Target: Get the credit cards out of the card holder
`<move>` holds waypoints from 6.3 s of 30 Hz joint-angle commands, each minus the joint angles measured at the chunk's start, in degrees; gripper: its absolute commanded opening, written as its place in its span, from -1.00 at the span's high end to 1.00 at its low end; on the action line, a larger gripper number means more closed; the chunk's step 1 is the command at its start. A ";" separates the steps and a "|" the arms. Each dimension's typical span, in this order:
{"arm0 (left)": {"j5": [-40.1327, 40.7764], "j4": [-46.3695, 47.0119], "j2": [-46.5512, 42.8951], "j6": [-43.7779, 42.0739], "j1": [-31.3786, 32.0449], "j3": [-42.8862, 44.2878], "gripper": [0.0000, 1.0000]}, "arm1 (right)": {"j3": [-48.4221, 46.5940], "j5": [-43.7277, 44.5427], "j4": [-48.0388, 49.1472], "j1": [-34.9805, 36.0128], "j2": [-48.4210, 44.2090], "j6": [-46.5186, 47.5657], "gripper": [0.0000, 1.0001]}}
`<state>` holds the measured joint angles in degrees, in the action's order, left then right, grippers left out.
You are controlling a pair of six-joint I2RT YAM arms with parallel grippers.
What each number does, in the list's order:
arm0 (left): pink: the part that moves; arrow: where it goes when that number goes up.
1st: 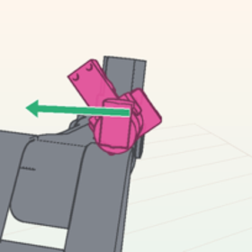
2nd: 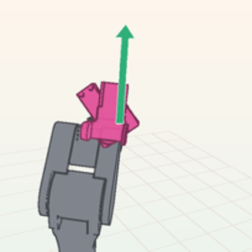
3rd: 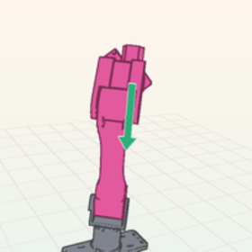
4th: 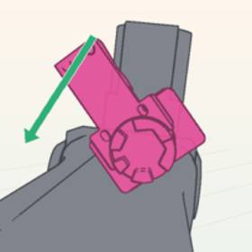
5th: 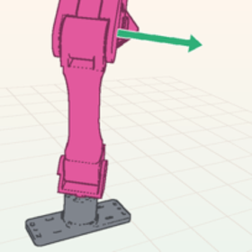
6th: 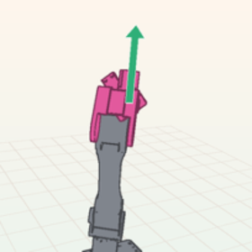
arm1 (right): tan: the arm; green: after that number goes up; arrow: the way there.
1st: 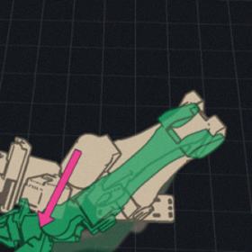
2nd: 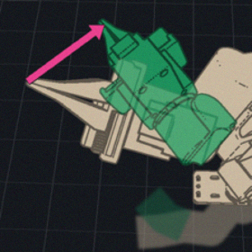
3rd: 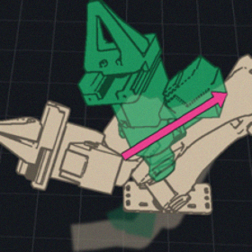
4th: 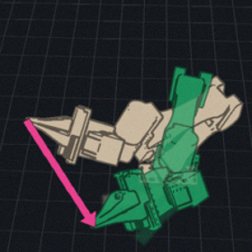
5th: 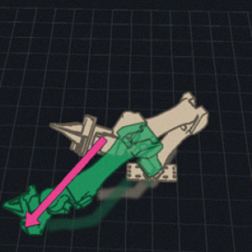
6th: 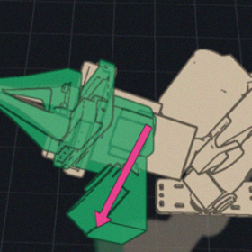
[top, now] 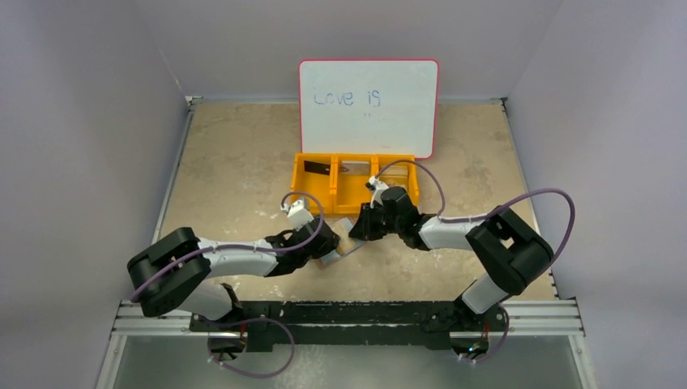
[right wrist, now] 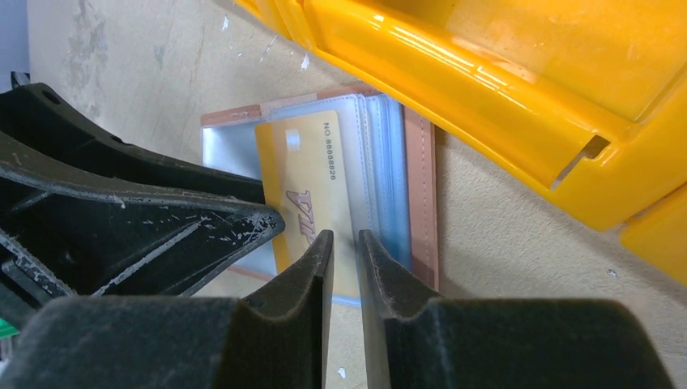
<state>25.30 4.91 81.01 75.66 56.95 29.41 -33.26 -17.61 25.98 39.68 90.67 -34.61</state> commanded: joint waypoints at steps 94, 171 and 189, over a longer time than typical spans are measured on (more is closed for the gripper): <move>2.05 -1.32 -7.99 1.34 -2.43 -9.26 1.00 | -15.24 35.87 -28.25 13.47 14.53 1.73 0.27; -0.05 -2.32 -11.48 3.68 -3.18 -12.32 1.00 | -14.06 32.08 -24.78 14.40 11.36 6.99 0.06; 0.17 3.79 -14.59 6.92 -3.16 -16.89 0.77 | -14.64 30.98 -24.82 14.41 11.72 6.28 0.06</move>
<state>25.74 8.95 66.37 82.11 54.00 14.57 -50.11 12.25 9.21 54.11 99.00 -28.93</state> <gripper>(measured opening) 0.148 0.476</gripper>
